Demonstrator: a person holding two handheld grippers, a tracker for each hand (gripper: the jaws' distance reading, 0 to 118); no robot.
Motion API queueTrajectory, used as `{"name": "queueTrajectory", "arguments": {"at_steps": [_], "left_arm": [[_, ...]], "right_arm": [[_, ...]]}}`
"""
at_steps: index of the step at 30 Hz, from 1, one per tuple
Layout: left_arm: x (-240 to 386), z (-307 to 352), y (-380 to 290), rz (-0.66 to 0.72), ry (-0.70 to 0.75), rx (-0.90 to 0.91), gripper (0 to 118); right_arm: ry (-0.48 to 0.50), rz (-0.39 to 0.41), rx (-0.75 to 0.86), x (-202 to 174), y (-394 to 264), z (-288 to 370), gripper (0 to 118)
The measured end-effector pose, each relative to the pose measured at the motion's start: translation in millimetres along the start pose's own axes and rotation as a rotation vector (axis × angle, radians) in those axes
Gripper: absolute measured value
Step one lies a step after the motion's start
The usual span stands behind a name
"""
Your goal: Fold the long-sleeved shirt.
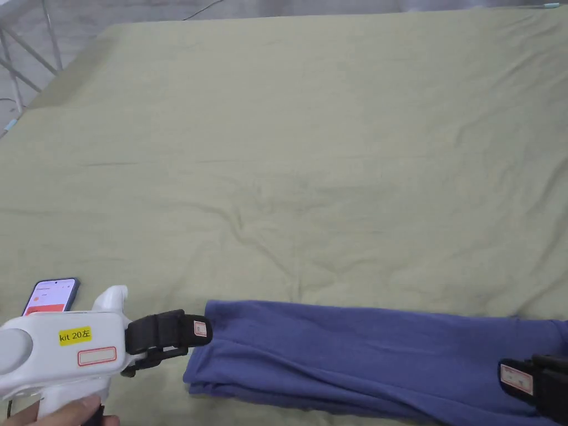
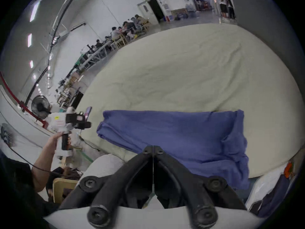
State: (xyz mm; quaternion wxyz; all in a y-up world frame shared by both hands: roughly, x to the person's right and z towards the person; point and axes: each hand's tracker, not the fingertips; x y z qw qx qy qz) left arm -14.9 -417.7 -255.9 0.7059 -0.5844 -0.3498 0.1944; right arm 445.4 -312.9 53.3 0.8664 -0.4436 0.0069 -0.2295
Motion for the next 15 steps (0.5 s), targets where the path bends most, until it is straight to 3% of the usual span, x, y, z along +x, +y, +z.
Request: {"name": "queueTrajectory", "arguments": {"at_steps": [4, 8, 15], "left_arm": [[-38.4, -49.2, 12.5, 0.156, -0.112, -0.151, 118], [-47.9, -72.3, 13.4, 0.263, -0.389, -0.07, 118], [-20.4, -122.5, 12.9, 0.127, -0.498, -0.215, 118]], "right_arm": [[-0.008, -0.013, -0.022, -4.6, -0.7, -15.5, 0], [0.07, -0.066, -0.045, -5.7, -2.5, -37.6, 0], [0.108, -0.109, -0.075, -14.3, 1.2, -65.6, 0]]}}
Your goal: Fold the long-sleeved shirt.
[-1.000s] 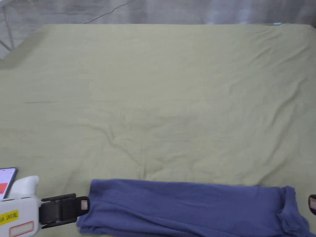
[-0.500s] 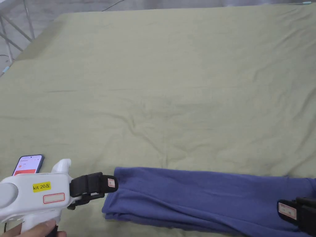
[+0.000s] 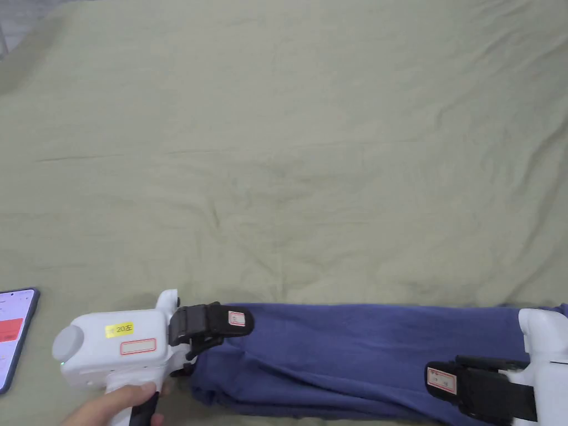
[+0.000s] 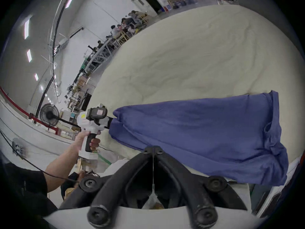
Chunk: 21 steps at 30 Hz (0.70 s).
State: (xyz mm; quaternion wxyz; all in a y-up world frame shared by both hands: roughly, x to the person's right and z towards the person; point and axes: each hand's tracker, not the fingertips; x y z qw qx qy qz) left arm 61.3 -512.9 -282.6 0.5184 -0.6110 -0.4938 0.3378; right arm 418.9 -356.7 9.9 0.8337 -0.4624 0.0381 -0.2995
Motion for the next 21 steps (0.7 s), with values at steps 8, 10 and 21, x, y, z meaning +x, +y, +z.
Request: {"name": "queueTrajectory", "arguments": {"at_steps": [8, 10, 21], "left_arm": [[-39.8, -6.6, -1.1, 0.191, -0.19, 0.06, 3], [-47.0, 13.3, -5.0, 0.3, -0.34, 0.151, 3], [-18.9, 117.5, -29.3, 0.307, -0.593, 0.411, 3]], "right_arm": [[-0.02, -0.003, -0.006, -5.5, 2.7, 0.8, 0], [-0.018, -0.011, 0.004, -5.9, 4.2, 4.3, 0], [0.015, -0.043, 0.037, -26.4, 21.8, 9.0, 0]]}}
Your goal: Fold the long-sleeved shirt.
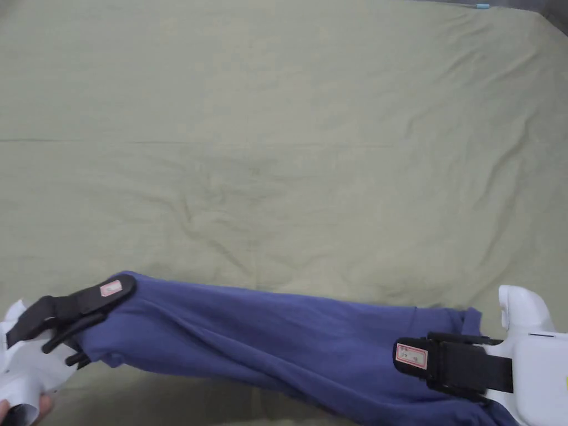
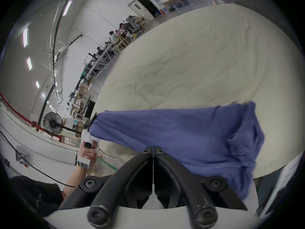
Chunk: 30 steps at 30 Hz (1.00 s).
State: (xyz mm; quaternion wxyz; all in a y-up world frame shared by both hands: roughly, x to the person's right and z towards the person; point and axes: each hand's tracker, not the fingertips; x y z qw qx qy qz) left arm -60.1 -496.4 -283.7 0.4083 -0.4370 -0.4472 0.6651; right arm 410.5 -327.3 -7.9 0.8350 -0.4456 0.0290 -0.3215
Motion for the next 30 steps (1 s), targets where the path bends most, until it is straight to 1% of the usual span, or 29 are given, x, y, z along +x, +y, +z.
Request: {"name": "queueTrajectory", "arguments": {"at_steps": [1, 3, 6, 8, 10, 11, 12, 13, 14, 15, 17, 18, 20, 22, 25, 26, 28, 30], "left_arm": [[7.5, 9.9, 3.7, -0.016, 0.008, 0.008, 3], [24.8, 29.6, 11.0, -0.062, 0.084, 0.044, 3], [55.0, 64.4, 23.5, -0.121, 0.213, 0.091, 3], [79.3, 82.1, 27.2, -0.183, 0.315, 0.12, 3], [106.1, 87.0, 22.7, -0.252, 0.431, 0.144, 3], [116.9, 87.5, 19.0, -0.283, 0.456, 0.152, 3], [128.4, 84.9, 14.4, -0.31, 0.492, 0.151, 3], [137.4, 80.6, 8.8, -0.352, 0.558, 0.158, 3], [146.7, 70.9, 1.8, -0.391, 0.622, 0.161, 3], [155.7, 57.9, -7.1, -0.44, 0.727, 0.154, 3], [170.1, 12.7, -34.7, -0.608, 1.029, 0.121, 3], [174.6, -0.1, -40.1, -0.684, 1.149, 0.086, 3], [172.9, -54.0, -72.5, -0.83, 1.296, 0.016, 3], [160.5, -96.7, -92.8, -0.924, 1.35, -0.046, 3], [124.2, -179.7, -132.3, -1.084, 1.469, -0.267, 3], [107.2, -197.4, -138.5, -1.129, 1.496, -0.331, 3], [71.2, -240.3, -155.2, -1.179, 1.551, -0.445, 3], [34.0, -274.0, -165.0, -1.193, 1.551, -0.558, 3]], "right_arm": [[-0.009, 0.012, -0.001, -4.6, 1.9, -1.9, 0], [-0.045, 0.048, -0.005, -16.3, 4.3, -7.8, 0], [-0.163, 0.139, -0.042, -42.1, 4.2, -23.0, 0], [-0.23, 0.181, -0.066, -58.7, 1.6, -34.4, 0], [-0.236, 0.179, -0.075, -70.6, -0.5, -44.7, 0], [-0.226, 0.172, -0.074, -73.8, -0.8, -47.1, 0], [-0.205, 0.164, -0.075, -75.7, -1.0, -48.8, 0], [-0.18, 0.157, -0.077, -75.8, -0.2, -49.7, 0], [-0.162, 0.155, -0.08, -76.1, -0.2, -50.4, 0], [-0.163, 0.153, -0.08, -75.8, -0.4, -50.0, 0], [-0.166, 0.15, -0.08, -73.1, -1.1, -46.8, 0], [-0.171, 0.148, -0.08, -70.2, -1.7, -43.9, 0], [-0.177, 0.125, -0.071, -60.3, -3.6, -34.8, 0], [-0.19, 0.104, -0.072, -48.4, -6.2, -25.5, 0], [-0.244, 0.093, -0.065, -32.5, -12.1, -7.5, 0], [-0.262, 0.095, -0.066, -27.3, -13.9, -1.3, 0], [-0.273, 0.088, -0.055, -16.6, -18.2, 11.8, 0], [-0.27, 0.064, -0.049, -6.5, -23.4, 26.0, 0]]}}
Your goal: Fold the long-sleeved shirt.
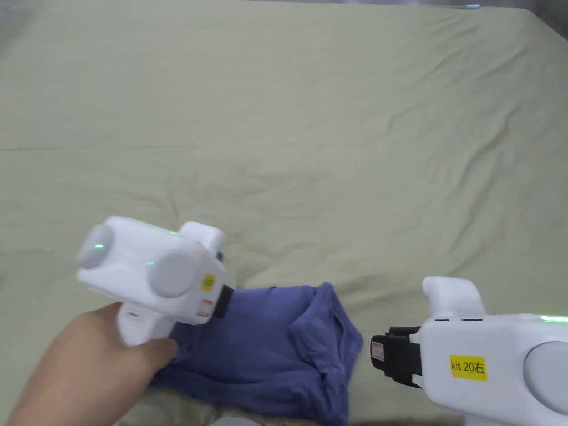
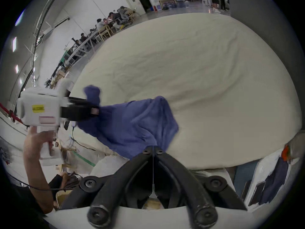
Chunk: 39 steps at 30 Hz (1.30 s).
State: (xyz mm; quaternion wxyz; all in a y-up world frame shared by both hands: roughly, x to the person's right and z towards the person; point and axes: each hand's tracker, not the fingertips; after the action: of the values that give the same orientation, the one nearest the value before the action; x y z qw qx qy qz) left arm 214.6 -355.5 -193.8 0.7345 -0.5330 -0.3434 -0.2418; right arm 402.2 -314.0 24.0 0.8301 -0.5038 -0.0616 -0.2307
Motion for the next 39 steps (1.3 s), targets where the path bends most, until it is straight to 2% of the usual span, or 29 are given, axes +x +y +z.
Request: {"name": "queueTrajectory", "arguments": {"at_steps": [4, 6, 8, 11, 16, 21, 23, 24, 25, 26, 27, 29, 31, 33, 35, 38, 39], "left_arm": [[50.9, -48.4, 18.1, -0.01, -0.045, -0.065, 3], [63.7, -60.8, 19.0, -0.035, 0.027, -0.095, 3], [72.9, -52.4, 21.5, -0.009, 0.053, -0.076, 3], [72.2, -36.4, 14.6, 0.012, -0.002, -0.048, 3], [84.7, -7.4, 4.5, 0.039, -0.007, -0.026, 3], [108.1, -13.6, 1.7, 0.039, -0.115, -0.026, 3], [118.3, -29.6, 2.7, 0.035, -0.109, -0.039, 4], [121.2, -37.3, 4.1, 0.042, -0.12, -0.043, 13], [121.3, -45.7, 2.4, 0.045, -0.135, -0.03, 41], [119.8, -50.9, 1.7, 0.063, -0.169, 0.006, 79], [119.3, -53.4, 0.4, 0.088, -0.245, 0.024, 106], [113.8, -34.7, -5.4, 0.06, -0.381, 0.166, 107], [105.8, -7.2, -11.7, 0.045, -0.425, 0.302, 107], [77.9, 20.4, -20.2, 0.156, -0.595, 0.396, 107], [34.7, 39.1, -28.5, 0.336, -0.763, 0.429, 106], [-36.4, 53.9, -51.0, 0.584, -0.913, 0.42, 104], [-56.2, 57.7, -61.1, 0.617, -0.842, 0.435, 89]], "right_arm": [[0.001, -0.04, 0.011, 21.1, -12.5, 14.7, 0], [0.002, -0.054, 0.011, 29.6, -17.2, 18.9, 0], [0.0, -0.063, 0.013, 35.3, -20.7, 21.2, 0], [0.002, -0.077, 0.015, 42.2, -22.7, 21.7, 0], [0.012, -0.083, 0.023, 43.4, -21.4, 21.7, 0], [0.015, -0.081, 0.035, 39.9, -20.5, 24.2, 0], [0.016, -0.081, 0.038, 39.2, -20.8, 25.8, 0], [0.009, -0.083, 0.04, 39.0, -21.0, 26.6, 0], [-0.001, -0.085, 0.04, 39.2, -21.3, 27.8, 0], [-0.006, -0.086, 0.042, 39.8, -21.9, 29.8, 0], [-0.009, -0.088, 0.045, 39.9, -22.0, 31.8, 0], [-0.003, -0.095, 0.06, 42.5, -22.6, 38.4, 0], [0.021, -0.092, 0.106, 44.6, -22.7, 46.4, 0], [0.048, -0.092, 0.148, 46.7, -20.9, 52.5, 0], [0.071, -0.108, 0.185, 47.0, -15.9, 54.0, 0], [0.097, -0.132, 0.173, 40.4, -3.7, 40.7, 0], [0.103, -0.121, 0.149, 33.0, 2.7, 30.7, 0]]}}
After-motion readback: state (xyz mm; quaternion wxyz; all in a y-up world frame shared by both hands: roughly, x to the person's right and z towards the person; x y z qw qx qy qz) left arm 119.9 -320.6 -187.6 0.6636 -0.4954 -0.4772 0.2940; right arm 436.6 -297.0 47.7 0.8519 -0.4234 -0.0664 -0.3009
